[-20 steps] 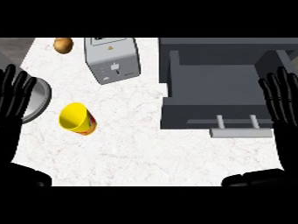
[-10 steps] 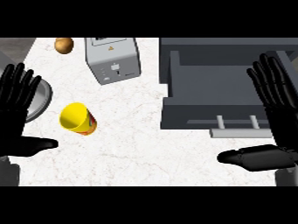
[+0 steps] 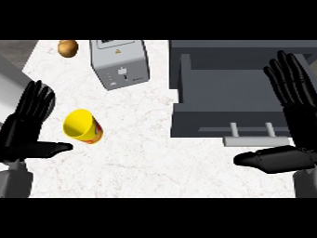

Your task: Pick up the cup, place it into the drawer and close the drawer

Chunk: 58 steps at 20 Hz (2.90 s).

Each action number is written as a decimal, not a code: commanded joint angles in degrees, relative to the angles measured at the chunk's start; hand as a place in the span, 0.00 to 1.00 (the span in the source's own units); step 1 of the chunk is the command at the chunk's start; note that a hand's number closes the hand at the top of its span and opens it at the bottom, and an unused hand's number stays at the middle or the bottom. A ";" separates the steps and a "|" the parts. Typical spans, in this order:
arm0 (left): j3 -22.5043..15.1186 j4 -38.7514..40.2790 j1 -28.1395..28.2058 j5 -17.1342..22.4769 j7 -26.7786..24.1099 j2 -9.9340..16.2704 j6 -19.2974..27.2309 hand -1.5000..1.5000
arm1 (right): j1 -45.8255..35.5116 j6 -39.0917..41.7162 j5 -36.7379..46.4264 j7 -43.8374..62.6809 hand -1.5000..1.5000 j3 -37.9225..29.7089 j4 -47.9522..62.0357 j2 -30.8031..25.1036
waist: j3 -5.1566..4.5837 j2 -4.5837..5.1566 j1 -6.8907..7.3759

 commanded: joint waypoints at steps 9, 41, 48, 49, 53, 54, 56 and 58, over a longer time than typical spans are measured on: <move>3.33 33.76 -10.85 -6.96 -17.99 3.84 -1.55 0.00 | -3.98 1.15 -1.70 2.73 0.00 -3.02 0.52 -1.60 | -0.06 0.12 -0.60; 5.17 70.35 -21.90 -14.37 -48.34 6.04 -3.80 0.00 | -6.27 4.20 -4.57 2.81 0.00 -5.94 2.93 -3.38 | -0.27 0.86 -1.95; 5.33 70.26 -23.34 -13.68 -47.97 3.20 -9.23 0.00 | -6.51 3.09 -3.24 2.70 0.00 -5.21 3.42 -2.48 | -0.27 0.76 -1.75; 4.90 70.35 -24.74 -13.99 -46.38 2.52 -9.63 1.00 | -4.77 4.67 -4.70 3.43 0.00 -6.06 1.24 -3.89 | -0.28 0.73 -2.50; 4.66 66.54 -23.01 -14.77 -54.81 1.88 -3.12 1.00 | -5.61 2.98 -1.45 2.25 0.00 -5.07 3.10 -3.16 | -0.29 0.89 -1.94; 4.14 65.54 -21.26 -15.62 -57.85 2.58 -1.41 1.00 | -6.32 2.35 -1.35 2.65 0.00 -3.83 3.24 -1.86 | -0.32 0.96 -1.64; 5.76 65.48 -22.66 -14.90 -56.83 1.91 7.19 1.00 | -6.97 3.96 -2.36 1.69 0.00 -5.72 3.68 -4.00 | -0.27 0.94 -1.93; 5.57 65.19 -22.88 -15.79 -58.39 0.88 11.95 1.00 | -5.99 4.29 -3.09 1.51 0.00 -5.53 3.85 -3.41 | -0.27 0.96 -2.21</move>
